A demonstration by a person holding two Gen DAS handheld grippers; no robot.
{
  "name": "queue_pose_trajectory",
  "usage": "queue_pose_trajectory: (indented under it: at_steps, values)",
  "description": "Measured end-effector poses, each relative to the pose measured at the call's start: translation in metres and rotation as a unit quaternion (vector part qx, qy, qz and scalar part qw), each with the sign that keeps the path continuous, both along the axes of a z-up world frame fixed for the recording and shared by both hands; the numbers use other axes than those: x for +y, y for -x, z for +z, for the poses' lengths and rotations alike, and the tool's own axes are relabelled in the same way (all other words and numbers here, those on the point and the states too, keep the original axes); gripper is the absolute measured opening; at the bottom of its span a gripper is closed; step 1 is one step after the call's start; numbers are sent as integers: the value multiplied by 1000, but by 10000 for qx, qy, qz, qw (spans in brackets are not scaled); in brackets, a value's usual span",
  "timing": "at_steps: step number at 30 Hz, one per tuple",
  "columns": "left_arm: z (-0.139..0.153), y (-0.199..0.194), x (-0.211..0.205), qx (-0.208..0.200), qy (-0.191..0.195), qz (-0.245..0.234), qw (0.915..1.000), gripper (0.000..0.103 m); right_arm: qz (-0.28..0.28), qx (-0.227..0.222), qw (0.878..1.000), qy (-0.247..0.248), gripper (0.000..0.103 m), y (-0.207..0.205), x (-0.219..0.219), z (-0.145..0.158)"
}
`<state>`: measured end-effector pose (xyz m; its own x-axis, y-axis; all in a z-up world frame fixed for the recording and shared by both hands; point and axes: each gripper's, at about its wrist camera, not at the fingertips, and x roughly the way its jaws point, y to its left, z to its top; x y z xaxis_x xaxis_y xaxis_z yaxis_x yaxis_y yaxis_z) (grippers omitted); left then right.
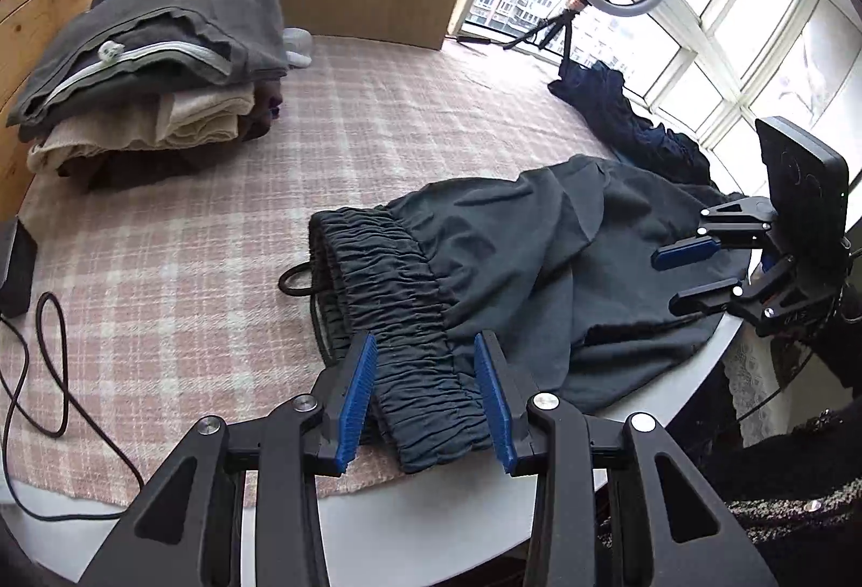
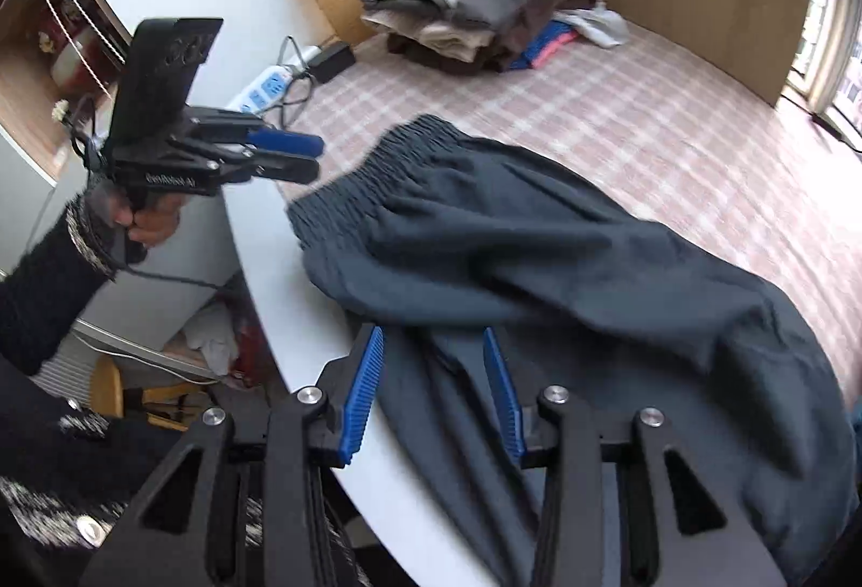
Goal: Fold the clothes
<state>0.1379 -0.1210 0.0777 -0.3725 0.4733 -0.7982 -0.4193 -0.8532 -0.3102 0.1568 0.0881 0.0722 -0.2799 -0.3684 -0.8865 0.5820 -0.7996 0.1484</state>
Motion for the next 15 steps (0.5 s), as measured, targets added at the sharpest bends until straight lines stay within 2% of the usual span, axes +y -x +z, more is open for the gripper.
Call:
queue_pose_trajectory:
  at_steps: [4, 8, 12, 14, 15]
  values:
    - [-14, 9, 13, -190, 312, -200, 9991, 36, -211, -203, 9958, -870, 39, -23, 49, -37]
    - [-25, 15, 19, -350, 546, -275, 9975, 36, -212, -75, 9900, -1395, 39, -28, 64, -65]
    - [-32, 20, 22, -457, 728, -322, 9958, 36, -12, -32, 9907, -1363, 38, -28, 69, -72]
    - [-33, 19, 22, -463, 772, -321, 9954, 36, -26, -74, 9907, -1356, 19, -24, 76, -69]
    - [-33, 19, 23, -462, 794, -321, 9953, 36, -38, -56, 9898, -1423, 4, -23, 79, -68]
